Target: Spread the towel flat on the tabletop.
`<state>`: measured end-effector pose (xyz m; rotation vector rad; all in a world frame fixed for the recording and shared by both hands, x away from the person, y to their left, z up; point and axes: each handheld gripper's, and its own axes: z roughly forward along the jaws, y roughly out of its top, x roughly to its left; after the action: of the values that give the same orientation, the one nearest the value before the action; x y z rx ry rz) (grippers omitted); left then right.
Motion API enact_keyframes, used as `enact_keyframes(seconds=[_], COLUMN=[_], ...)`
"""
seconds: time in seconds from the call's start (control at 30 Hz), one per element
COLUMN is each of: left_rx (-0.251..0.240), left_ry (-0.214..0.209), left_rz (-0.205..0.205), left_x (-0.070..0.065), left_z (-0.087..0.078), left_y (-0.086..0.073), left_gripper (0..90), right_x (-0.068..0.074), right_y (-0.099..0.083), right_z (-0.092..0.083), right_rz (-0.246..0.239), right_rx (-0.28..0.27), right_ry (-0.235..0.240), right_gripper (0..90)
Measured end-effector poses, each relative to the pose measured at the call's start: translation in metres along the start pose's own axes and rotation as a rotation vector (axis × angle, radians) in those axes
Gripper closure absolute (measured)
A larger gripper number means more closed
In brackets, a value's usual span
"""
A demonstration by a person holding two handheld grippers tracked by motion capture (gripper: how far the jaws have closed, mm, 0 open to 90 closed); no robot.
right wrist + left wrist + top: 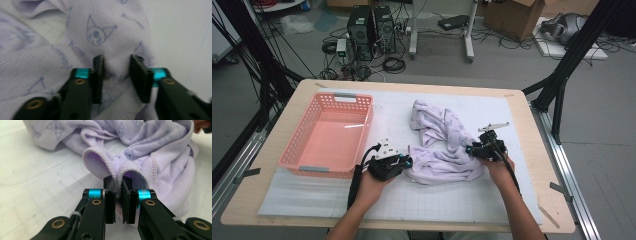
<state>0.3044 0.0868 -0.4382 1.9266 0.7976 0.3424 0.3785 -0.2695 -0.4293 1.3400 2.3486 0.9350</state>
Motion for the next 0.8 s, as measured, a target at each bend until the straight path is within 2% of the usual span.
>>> enact_keyframes(seconds=[0.03,0.07,0.13,0.17,0.23,0.33,0.4,0.47,0.5,0.57,0.63,0.73,0.8], left_rx=[-0.003,-0.008,-0.014,-0.022,-0.033,-0.056,-0.061,-0.055,-0.055,-0.05,-0.052,-0.05,-0.046], left_ry=[0.0,0.001,0.003,0.002,0.005,0.002,-0.009,-0.017,-0.02,-0.024,-0.026,-0.026,-0.028], left_rz=[-0.009,-0.014,-0.019,-0.019,-0.016,-0.014,-0.005,0.009,0.009,0.014,0.011,0.015,0.017], left_x=[0.001,0.002,0.004,0.004,0.004,0.002,-0.001,-0.004,-0.006,-0.008,-0.009,-0.01,-0.011], left_z=[-0.002,-0.003,-0.006,-0.007,-0.01,-0.011,-0.01,-0.01,-0.009,-0.008,-0.007,-0.007,-0.007], left_y=[-0.003,-0.005,-0.006,-0.006,-0.005,-0.005,-0.004,-0.004,-0.005,-0.006,-0.007,-0.007,-0.008], left_gripper=[82.7,82.7,82.7,82.7,82.7,82.6,82.6,82.5,82.4,82.4,82.3,82.2,82.1], right_x=[-0.002,-0.005,-0.01,-0.013,-0.021,-0.034,-0.038,-0.036,-0.035,-0.028,-0.022,-0.012,0.0], right_y=[0.005,0.009,0.019,0.024,0.032,0.043,0.045,0.045,0.045,0.043,0.04,0.029,0.019], right_z=[0.003,0.004,0.005,0.006,0.007,0.008,0.008,0.009,0.008,0.0,-0.012,-0.028,-0.034], right_rz=[-0.013,-0.006,-0.008,0.009,0.038,0.129,0.165,0.195,0.197,0.165,0.135,0.096,0.062], right_rx=[-0.004,-0.004,-0.039,-0.046,-0.095,-0.19,-0.232,-0.238,-0.231,-0.245,-0.266,-0.272,-0.236], right_ry=[0.003,0.005,-0.035,-0.053,-0.094,-0.128,-0.132,-0.129,-0.131,-0.148,-0.162,-0.113,-0.063], right_gripper=[75.9,79.4,84.1,84.4,85.2,85.3,85.0,80.3,73.7,65.3,61.8,60.9,58.7])
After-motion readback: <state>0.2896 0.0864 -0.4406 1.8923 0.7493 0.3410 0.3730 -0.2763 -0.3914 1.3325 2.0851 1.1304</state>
